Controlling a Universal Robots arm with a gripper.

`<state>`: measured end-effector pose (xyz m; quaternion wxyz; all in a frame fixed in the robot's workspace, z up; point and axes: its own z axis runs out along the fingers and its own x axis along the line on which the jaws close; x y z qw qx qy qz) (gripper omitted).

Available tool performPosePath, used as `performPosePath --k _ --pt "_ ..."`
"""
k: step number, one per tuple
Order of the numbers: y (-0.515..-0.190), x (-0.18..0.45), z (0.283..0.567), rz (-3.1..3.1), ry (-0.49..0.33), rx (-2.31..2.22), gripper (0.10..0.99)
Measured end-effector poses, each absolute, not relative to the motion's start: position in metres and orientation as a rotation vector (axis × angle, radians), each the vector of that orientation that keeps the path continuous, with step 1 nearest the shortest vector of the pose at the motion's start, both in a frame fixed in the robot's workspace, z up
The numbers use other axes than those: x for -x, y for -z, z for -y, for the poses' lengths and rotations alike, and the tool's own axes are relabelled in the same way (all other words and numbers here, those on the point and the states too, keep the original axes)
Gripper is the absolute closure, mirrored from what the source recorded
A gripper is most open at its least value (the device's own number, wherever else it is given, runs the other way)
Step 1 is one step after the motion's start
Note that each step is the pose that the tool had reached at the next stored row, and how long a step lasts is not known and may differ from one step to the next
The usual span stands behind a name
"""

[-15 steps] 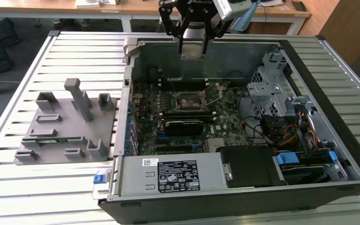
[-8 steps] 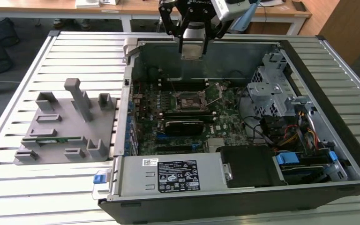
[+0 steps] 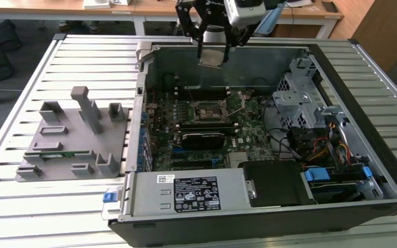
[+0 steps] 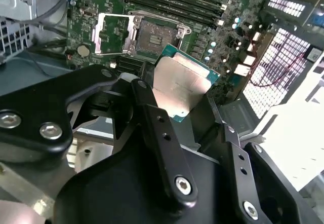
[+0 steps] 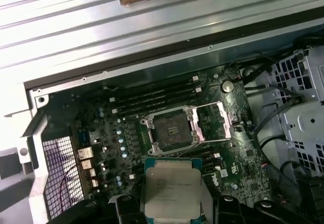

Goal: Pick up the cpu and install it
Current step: 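Place the cpu into insertion slot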

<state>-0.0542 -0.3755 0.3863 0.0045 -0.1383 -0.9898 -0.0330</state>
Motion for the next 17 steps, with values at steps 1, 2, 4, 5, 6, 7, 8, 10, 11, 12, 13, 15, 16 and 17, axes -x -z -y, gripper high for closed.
performPosePath --k 1,2,4,5,6,7,8,10,11,12,13,15,16,17 --pt "-0.3861 0.0542 0.3755 3.098 0.103 0.458 0.553" --pt "-0.3859 0.0542 0.3754 3.095 0.104 0.483 0.553" --pt "-0.3854 0.0542 0.3753 3.089 0.104 0.529 0.553" --pt "-0.3851 0.0542 0.3753 3.085 0.104 0.555 0.553" --pt "-0.385 0.0542 0.3753 3.081 0.104 0.578 0.553" --pt "-0.3849 0.0542 0.3753 3.077 0.104 0.604 0.553" --pt "-0.3847 0.0542 0.3752 3.073 0.104 0.627 0.553" --pt "-0.3846 0.0542 0.3752 3.064 0.105 0.674 0.553" --pt "-0.3845 0.0542 0.3752 3.06 0.105 0.697 0.553" --pt "-0.3844 0.0542 0.3752 3.055 0.105 0.72 0.553" --pt "-0.3844 0.0542 0.3752 3.05 0.105 0.743 0.553" --pt "-0.3841 0.0542 0.3751 3.039 0.105 0.788 0.553" --pt "-0.3841 0.0542 0.3751 3.033 0.105 0.813 0.553" --pt "-0.384 0.0542 0.3751 3.028 0.105 0.837 0.553"
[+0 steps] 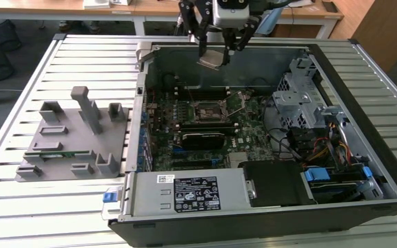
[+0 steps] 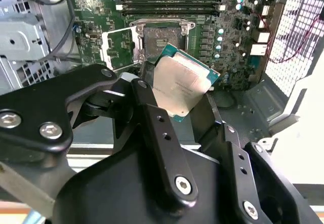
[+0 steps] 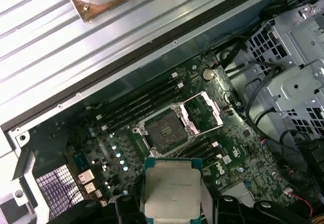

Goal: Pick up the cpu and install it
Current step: 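Place the cpu into insertion slot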

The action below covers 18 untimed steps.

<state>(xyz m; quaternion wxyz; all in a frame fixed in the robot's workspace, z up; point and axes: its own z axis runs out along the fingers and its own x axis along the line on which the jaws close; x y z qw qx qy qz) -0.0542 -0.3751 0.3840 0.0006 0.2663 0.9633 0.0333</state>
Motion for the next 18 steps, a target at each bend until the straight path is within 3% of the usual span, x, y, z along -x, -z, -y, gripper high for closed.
performPosePath --k 18 --pt "-0.3824 0.0542 0.3746 -2.88 -0.103 -1.224 0.553"
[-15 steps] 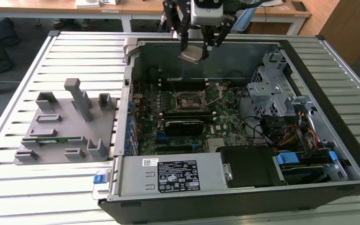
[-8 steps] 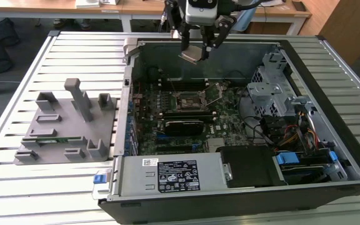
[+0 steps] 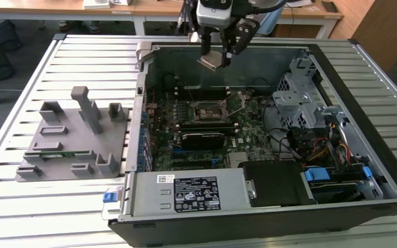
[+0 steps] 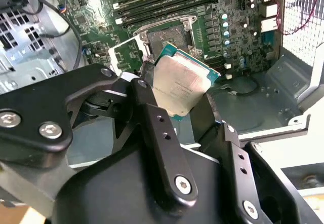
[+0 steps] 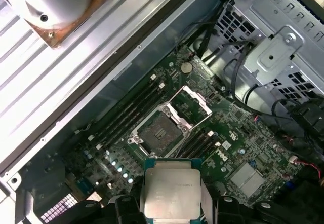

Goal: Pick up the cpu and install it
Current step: 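Place the cpu into insertion slot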

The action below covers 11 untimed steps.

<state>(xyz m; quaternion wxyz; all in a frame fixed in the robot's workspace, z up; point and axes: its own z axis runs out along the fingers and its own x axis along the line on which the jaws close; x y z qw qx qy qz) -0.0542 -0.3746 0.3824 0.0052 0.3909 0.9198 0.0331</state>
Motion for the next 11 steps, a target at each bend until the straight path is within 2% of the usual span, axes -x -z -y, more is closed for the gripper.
performPosePath --k 11 --pt "-0.3814 0.0542 0.3743 -2.771 -0.102 -1.443 0.553"
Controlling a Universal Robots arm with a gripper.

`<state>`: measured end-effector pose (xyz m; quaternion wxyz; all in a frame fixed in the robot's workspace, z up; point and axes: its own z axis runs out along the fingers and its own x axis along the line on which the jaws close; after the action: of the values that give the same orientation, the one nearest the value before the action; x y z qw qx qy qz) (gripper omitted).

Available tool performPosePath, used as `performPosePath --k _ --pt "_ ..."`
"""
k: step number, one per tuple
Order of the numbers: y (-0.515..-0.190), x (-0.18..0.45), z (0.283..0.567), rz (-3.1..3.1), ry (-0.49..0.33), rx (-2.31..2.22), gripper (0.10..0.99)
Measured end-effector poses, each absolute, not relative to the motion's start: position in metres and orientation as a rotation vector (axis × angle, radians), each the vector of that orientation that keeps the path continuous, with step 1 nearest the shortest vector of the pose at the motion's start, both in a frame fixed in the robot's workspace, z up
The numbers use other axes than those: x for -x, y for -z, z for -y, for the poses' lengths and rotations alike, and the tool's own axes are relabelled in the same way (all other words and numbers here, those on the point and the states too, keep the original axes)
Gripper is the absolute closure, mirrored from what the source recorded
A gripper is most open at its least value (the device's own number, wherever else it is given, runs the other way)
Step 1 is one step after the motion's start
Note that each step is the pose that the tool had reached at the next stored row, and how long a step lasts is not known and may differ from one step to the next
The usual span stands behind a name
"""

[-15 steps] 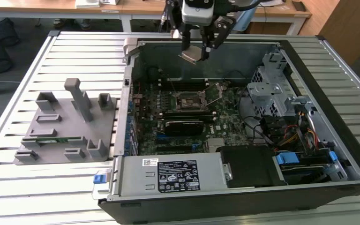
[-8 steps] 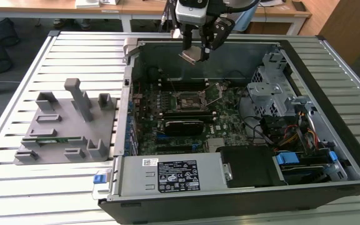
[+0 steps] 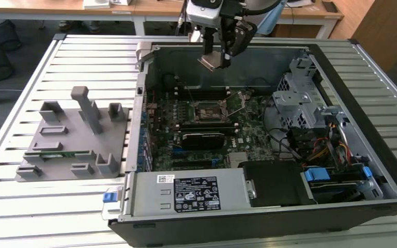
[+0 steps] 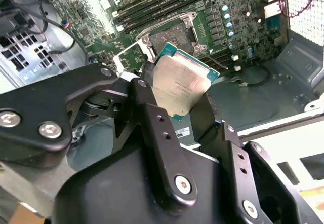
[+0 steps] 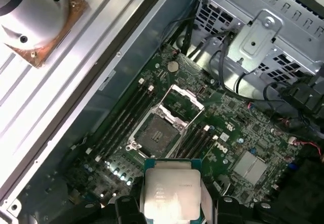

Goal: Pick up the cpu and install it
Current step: 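Place the cpu into insertion slot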

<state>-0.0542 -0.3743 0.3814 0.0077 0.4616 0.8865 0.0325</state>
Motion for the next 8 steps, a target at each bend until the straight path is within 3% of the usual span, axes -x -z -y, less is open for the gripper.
performPosePath --k 8 --pt "-0.3806 0.0542 0.3742 -2.666 -0.1 -1.621 0.553"
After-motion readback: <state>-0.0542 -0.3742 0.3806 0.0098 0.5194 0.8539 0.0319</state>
